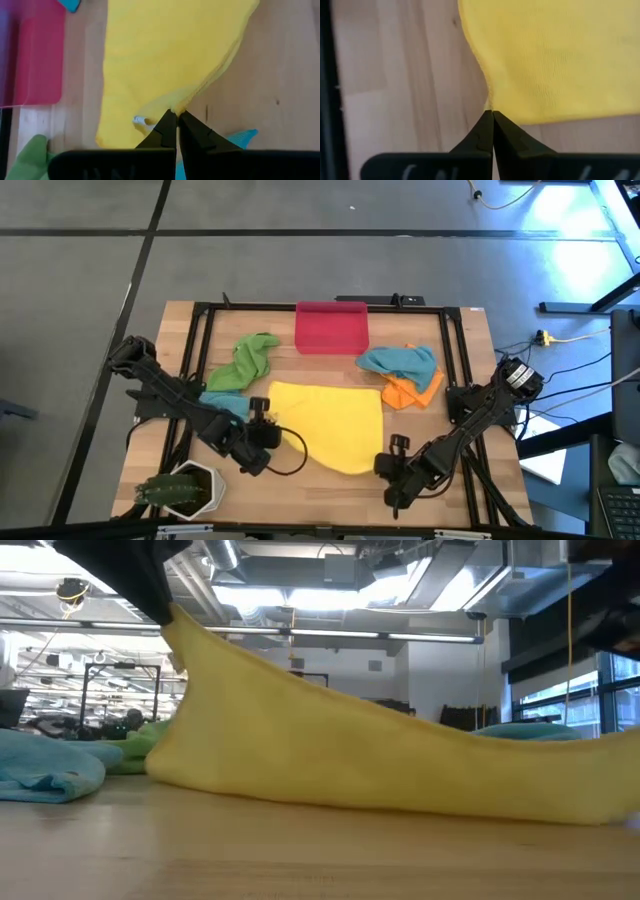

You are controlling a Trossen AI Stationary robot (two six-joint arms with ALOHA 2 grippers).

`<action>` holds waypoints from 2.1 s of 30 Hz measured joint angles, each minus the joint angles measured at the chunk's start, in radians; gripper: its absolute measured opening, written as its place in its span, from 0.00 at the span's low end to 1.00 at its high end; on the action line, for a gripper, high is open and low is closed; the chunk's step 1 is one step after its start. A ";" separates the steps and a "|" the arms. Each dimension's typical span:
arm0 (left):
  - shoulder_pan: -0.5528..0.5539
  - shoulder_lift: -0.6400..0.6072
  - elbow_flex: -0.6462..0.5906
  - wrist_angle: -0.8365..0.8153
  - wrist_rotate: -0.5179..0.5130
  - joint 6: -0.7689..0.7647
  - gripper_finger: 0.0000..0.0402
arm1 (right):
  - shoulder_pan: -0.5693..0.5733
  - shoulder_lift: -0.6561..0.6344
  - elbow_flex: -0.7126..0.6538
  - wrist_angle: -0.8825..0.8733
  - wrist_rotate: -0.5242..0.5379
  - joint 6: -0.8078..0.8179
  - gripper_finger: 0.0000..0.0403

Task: Roll microfiber towels into tight, uniform cylinder then place into a basket
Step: Roll the yellow microfiber cloth

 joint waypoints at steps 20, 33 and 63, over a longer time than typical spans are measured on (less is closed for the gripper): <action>-0.082 0.000 0.000 0.072 0.000 -0.071 0.00 | 0.000 0.000 0.167 -0.054 0.131 -0.125 0.01; -0.131 -0.003 -0.123 0.283 -0.001 -0.061 0.00 | -0.002 -0.001 0.147 0.080 0.151 -0.218 0.01; -0.043 -0.273 -0.456 0.630 0.058 -0.018 0.00 | -0.157 -0.213 -0.297 0.607 0.048 -0.295 0.00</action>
